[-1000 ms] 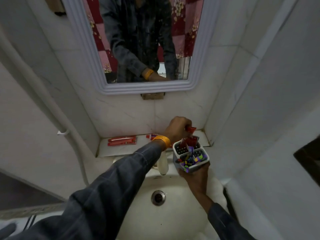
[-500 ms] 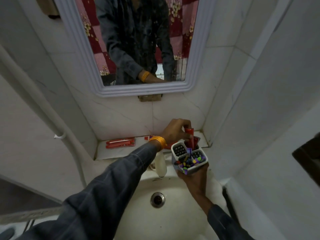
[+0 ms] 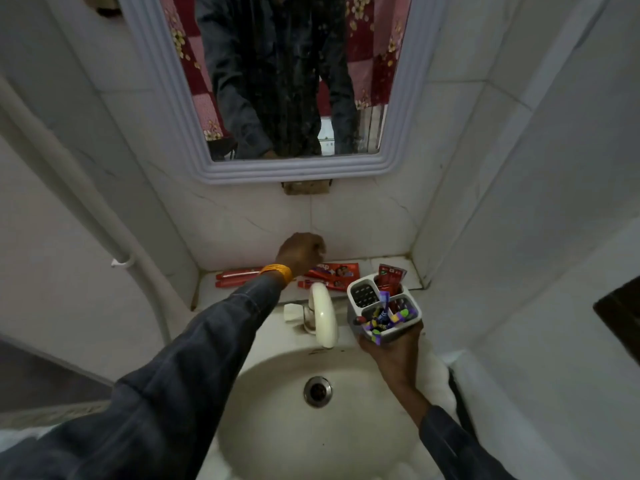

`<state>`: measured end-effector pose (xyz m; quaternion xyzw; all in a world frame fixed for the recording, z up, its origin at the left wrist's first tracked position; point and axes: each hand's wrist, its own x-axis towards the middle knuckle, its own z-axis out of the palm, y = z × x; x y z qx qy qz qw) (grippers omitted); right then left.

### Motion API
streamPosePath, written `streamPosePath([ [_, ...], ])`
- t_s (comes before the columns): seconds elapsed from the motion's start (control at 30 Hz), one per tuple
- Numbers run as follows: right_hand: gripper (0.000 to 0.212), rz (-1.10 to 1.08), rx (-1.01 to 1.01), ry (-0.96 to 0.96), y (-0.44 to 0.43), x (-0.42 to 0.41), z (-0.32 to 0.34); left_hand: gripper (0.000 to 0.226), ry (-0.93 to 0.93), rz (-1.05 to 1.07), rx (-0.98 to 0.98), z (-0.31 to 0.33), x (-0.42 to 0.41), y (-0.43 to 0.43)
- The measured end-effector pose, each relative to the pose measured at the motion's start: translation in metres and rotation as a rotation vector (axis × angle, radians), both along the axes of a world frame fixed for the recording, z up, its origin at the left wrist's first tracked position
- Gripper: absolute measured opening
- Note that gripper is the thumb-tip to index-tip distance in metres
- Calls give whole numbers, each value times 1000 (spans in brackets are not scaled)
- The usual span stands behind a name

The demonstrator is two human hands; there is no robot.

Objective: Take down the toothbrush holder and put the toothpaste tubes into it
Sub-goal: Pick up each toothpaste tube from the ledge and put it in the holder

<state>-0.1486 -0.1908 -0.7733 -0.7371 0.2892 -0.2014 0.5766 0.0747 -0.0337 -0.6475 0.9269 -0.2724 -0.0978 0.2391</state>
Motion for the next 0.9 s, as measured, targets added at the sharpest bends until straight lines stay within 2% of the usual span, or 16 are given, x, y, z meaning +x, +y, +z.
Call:
streamPosePath([
  [0.07,120,-14,-30,-23,-1,-8,8,22,93,22,121,-19,-3,15],
  [0.17,124,-7,-16,-8,1,-6,13,19,91,21,153,-35,-2,24],
  [0.3,121,-17,5,-8,-3,-9,3,24,119,-88,230,-52,-15,3],
  [0.47,126,35,92,-31,1,-10,4,30,-12,-45,191,-57,-16,-3],
  [0.57,121,43,57,-33,6,-9,7,33,-57,-42,227,-56,-9,0],
  [0.73,119,47,55,-53,10,-7,9,50,-24,-27,309,-55,2,3],
  [0.83,122,63,65,-55,10,-4,8,43,-23,-3,340,-53,5,5],
  [0.9,113,73,47,-24,9,-4,7,42,0,24,357,-52,7,8],
])
